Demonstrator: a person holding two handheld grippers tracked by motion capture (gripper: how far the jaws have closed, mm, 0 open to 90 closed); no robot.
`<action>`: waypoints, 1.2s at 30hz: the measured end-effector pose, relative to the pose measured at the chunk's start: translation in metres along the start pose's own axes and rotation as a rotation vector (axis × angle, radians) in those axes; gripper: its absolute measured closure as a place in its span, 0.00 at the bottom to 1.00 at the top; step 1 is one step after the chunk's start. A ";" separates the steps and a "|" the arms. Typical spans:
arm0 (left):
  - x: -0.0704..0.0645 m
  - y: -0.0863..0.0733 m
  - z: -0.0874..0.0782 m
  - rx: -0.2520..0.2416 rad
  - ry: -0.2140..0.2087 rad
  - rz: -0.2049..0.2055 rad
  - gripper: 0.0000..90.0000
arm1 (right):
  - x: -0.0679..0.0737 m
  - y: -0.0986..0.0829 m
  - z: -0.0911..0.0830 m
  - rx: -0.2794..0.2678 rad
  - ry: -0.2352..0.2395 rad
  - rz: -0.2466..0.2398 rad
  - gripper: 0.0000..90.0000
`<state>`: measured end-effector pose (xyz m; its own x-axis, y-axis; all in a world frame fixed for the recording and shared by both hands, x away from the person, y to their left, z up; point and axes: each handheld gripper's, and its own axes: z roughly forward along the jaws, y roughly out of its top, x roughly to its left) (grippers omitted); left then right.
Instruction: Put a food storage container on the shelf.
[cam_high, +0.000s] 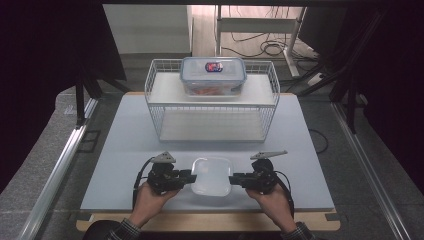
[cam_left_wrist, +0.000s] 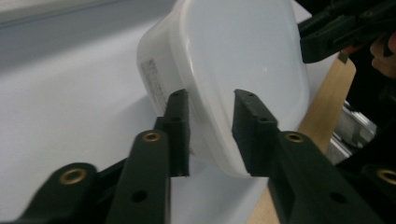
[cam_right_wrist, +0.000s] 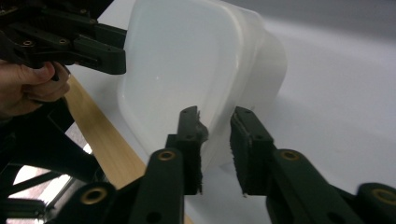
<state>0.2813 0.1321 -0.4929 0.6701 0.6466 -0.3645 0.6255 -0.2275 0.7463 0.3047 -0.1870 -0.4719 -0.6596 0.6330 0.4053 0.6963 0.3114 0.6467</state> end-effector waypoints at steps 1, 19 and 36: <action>0.000 0.000 -0.001 -0.007 0.012 0.003 0.82 | 0.001 0.000 -0.001 -0.011 -0.009 -0.004 0.88; -0.007 0.001 0.000 -0.040 0.058 0.018 0.88 | 0.010 -0.002 -0.002 -0.157 -0.132 -0.122 0.87; -0.010 0.026 -0.021 -0.139 0.067 0.069 0.89 | 0.018 0.022 -0.018 -0.249 -0.125 -0.178 0.88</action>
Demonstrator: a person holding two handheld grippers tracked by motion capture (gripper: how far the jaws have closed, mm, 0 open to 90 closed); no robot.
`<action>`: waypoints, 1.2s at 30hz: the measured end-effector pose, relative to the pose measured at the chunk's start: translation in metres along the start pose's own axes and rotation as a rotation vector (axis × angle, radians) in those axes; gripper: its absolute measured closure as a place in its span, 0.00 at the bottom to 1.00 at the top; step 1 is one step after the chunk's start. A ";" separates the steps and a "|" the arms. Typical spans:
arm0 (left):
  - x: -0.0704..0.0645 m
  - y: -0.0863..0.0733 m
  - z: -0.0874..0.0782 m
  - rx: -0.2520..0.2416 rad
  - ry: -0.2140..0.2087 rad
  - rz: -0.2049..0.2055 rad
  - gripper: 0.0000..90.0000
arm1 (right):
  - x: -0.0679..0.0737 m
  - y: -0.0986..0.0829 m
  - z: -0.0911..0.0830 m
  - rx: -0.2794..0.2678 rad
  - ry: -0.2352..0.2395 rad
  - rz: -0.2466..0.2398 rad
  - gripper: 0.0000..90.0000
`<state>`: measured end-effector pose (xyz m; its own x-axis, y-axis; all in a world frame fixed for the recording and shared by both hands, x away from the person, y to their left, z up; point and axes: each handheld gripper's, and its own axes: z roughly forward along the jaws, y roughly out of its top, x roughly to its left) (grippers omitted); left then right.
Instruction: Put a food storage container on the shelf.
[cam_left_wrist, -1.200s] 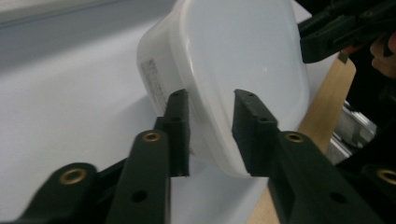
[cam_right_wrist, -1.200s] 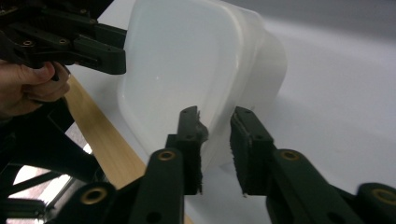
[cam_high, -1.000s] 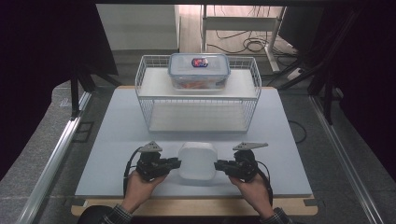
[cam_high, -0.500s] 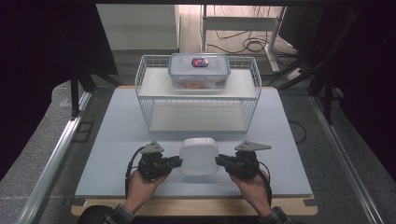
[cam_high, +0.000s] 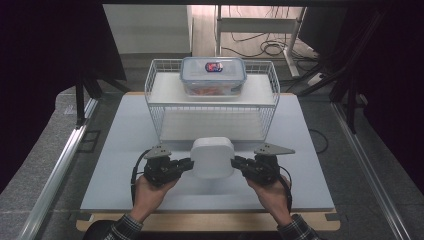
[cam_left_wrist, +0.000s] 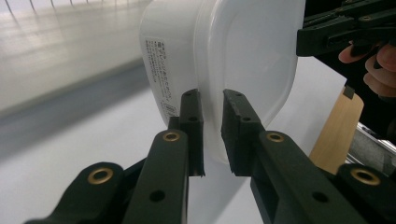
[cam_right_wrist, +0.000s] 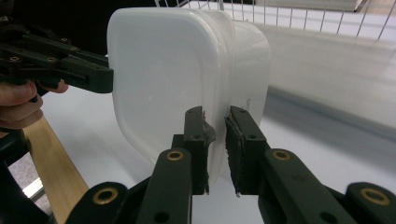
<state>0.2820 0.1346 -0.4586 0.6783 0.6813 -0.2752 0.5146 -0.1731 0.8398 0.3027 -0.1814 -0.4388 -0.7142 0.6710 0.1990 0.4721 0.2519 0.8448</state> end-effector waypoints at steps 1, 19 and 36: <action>0.000 0.002 -0.001 -0.006 0.004 0.005 0.89 | 0.000 0.002 0.000 -0.005 -0.001 -0.004 0.88; 0.000 0.047 -0.011 -0.078 0.046 0.084 0.89 | -0.001 0.044 -0.010 -0.117 -0.031 -0.082 0.87; 0.004 0.106 -0.031 -0.103 0.070 0.129 0.88 | -0.005 0.099 -0.020 -0.166 -0.024 -0.082 0.87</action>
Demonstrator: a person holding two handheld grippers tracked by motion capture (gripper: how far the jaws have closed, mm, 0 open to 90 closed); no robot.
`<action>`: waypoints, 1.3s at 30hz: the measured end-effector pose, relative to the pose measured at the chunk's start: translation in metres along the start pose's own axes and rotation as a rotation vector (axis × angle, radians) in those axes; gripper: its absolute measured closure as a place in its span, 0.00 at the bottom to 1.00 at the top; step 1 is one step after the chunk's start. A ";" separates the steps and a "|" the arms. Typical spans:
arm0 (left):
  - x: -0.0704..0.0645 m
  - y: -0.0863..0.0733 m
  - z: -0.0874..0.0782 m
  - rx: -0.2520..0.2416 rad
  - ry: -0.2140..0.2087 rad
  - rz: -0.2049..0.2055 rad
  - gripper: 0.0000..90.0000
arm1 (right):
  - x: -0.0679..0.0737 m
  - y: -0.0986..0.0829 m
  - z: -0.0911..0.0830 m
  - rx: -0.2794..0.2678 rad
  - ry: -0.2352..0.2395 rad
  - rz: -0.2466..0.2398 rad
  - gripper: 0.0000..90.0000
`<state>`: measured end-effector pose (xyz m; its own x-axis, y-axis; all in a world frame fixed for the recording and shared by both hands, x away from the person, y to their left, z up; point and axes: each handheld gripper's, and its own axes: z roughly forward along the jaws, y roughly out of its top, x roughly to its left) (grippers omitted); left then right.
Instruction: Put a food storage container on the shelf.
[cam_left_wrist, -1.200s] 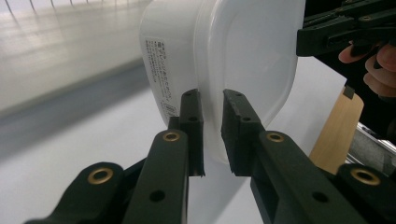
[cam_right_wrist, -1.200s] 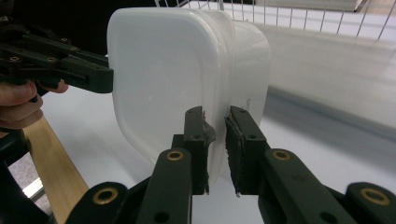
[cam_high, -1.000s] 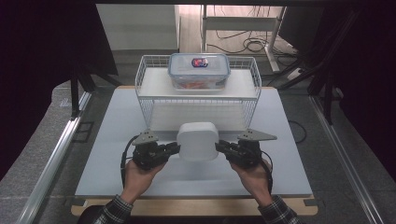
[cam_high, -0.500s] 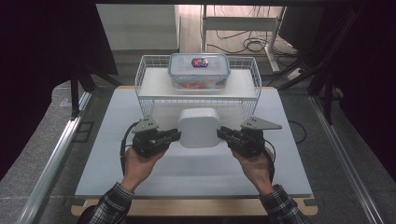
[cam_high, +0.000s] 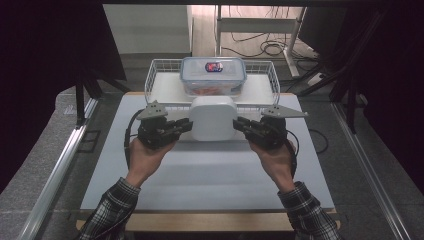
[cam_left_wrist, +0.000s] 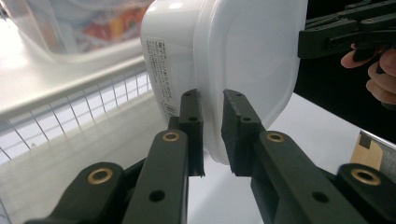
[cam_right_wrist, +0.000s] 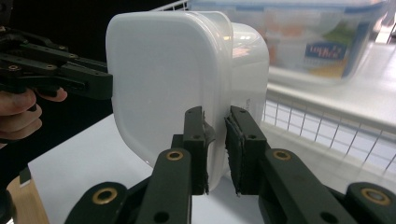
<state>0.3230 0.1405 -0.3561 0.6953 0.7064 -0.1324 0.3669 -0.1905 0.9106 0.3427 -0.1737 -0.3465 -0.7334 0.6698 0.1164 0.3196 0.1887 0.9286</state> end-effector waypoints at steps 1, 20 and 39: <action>0.001 0.003 -0.001 -0.002 0.000 -0.003 0.88 | 0.000 0.003 0.000 0.001 -0.001 -0.002 0.87; 0.014 0.051 -0.011 -0.026 0.022 0.015 0.88 | -0.008 0.050 0.007 -0.033 0.003 0.007 0.87; 0.027 0.096 -0.012 -0.051 0.038 0.020 0.89 | -0.020 0.094 0.015 -0.069 -0.021 0.017 0.86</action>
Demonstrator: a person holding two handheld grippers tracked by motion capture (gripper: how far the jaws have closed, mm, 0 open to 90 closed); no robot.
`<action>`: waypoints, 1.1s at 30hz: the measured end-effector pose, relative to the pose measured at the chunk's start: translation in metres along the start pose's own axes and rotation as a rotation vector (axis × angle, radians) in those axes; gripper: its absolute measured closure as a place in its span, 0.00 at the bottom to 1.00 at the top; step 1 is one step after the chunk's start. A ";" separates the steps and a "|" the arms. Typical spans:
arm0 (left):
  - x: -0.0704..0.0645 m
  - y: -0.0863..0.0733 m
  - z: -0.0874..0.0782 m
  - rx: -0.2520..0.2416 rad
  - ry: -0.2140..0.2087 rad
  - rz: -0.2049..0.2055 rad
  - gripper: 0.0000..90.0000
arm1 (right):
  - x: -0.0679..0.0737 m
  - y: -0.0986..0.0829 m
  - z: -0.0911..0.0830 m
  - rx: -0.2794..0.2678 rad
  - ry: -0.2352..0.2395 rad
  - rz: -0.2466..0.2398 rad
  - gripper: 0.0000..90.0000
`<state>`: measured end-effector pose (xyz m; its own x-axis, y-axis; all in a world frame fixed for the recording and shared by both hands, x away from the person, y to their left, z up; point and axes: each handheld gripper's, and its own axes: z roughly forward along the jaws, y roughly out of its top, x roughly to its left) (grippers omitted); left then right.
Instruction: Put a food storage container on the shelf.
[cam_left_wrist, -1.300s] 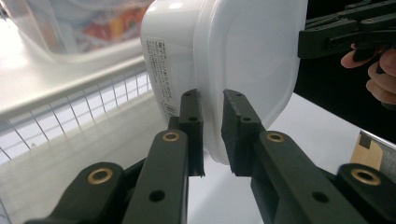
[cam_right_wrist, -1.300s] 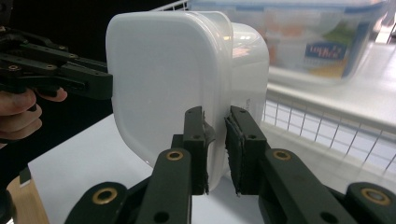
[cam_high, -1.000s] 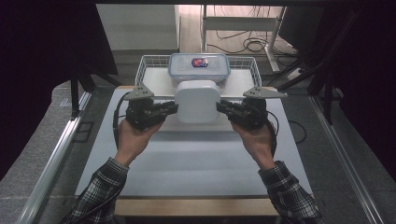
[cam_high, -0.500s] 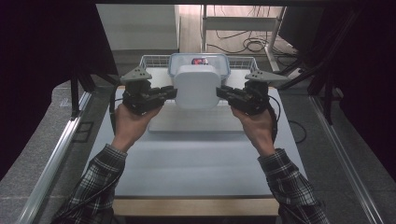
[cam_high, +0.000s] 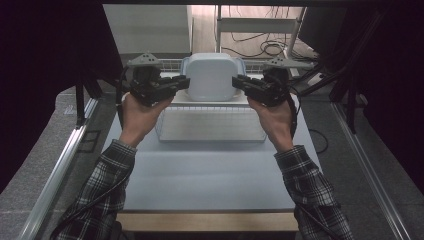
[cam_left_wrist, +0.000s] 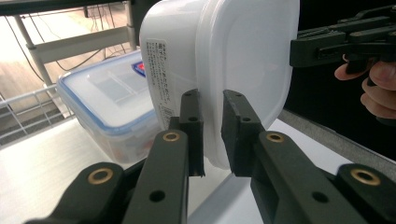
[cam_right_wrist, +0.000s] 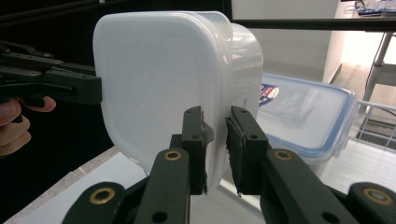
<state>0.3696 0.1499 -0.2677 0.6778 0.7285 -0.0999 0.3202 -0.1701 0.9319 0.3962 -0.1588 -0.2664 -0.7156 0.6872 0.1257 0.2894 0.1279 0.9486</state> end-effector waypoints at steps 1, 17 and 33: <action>0.001 0.001 0.001 -0.002 0.000 0.000 0.89 | -0.001 0.001 0.001 -0.001 -0.003 0.001 0.86; 0.017 0.009 0.016 0.001 0.003 -0.037 0.87 | -0.011 0.014 0.016 0.000 -0.037 0.026 0.85; 0.024 0.019 0.025 -0.002 0.030 -0.039 0.87 | -0.019 0.023 0.025 -0.013 -0.054 0.060 0.82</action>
<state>0.4087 0.1480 -0.2611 0.6445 0.7542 -0.1261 0.3448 -0.1395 0.9283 0.4326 -0.1506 -0.2544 -0.6614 0.7312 0.1672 0.3222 0.0757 0.9436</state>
